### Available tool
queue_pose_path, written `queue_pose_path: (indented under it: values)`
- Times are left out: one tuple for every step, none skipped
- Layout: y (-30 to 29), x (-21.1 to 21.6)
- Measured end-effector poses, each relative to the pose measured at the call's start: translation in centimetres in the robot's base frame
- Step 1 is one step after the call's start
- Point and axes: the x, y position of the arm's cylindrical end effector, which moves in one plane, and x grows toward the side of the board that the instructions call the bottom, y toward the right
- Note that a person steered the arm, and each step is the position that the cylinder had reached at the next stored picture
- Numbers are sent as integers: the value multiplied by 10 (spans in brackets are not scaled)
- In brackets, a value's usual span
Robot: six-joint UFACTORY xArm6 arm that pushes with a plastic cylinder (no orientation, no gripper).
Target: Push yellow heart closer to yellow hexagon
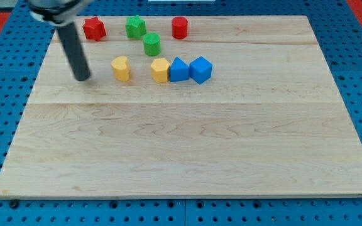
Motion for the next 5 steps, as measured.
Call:
queue_pose_path:
  values:
    - [36, -9]
    - [79, 4]
    - [97, 8]
    - [67, 12]
    - [23, -7]
